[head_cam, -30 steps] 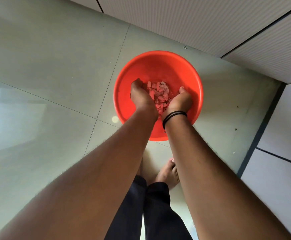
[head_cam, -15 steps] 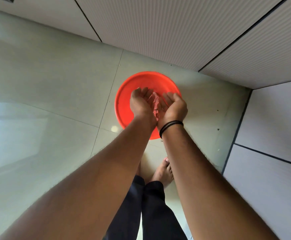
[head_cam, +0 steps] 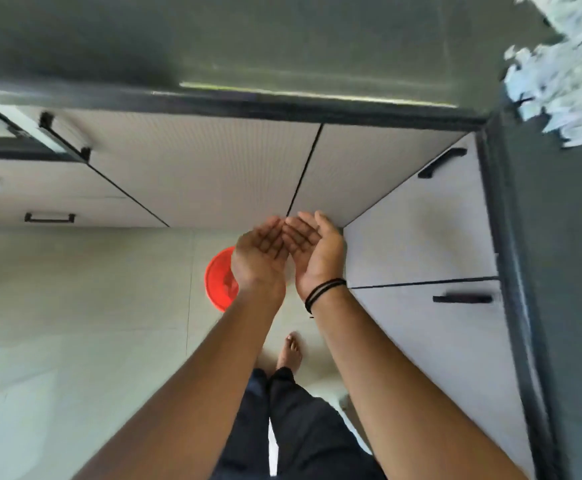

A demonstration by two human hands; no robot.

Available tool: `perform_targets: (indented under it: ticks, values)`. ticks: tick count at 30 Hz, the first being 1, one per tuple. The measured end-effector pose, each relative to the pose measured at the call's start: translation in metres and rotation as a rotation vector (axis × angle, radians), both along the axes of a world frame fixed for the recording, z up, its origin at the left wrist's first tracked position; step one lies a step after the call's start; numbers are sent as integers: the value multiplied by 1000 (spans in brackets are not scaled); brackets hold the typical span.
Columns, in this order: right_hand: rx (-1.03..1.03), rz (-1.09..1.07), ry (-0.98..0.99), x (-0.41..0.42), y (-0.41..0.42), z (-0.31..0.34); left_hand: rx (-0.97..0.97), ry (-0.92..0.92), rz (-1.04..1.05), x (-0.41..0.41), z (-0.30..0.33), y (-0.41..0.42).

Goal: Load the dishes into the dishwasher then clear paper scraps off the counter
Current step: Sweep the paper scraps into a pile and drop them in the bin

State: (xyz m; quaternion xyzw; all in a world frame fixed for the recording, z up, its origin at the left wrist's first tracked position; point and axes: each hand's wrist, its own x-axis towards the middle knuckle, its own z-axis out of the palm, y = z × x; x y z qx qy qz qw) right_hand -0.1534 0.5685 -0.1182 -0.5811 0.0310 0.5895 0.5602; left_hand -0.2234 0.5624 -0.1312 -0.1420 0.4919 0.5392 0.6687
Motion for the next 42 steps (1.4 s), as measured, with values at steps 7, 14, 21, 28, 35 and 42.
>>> perform_targets:
  ticks: [7,14,21,28,35,42]
  values:
    - [221,-237,-129,92,-19,147,291,-6,-336,93,148,2]
    - [283,-444,-124,188,-27,199,427,77,-637,181,202,12]
    - [185,-511,-197,261,-9,186,834,961,-1063,226,172,43]
    - [63,-516,-230,297,22,164,969,1490,-1235,250,140,114]
    - [-157,-410,-501,315,87,127,1011,1464,-1326,280,111,181]
    - [-45,-421,-574,336,160,124,1229,1304,-1304,317,104,240]
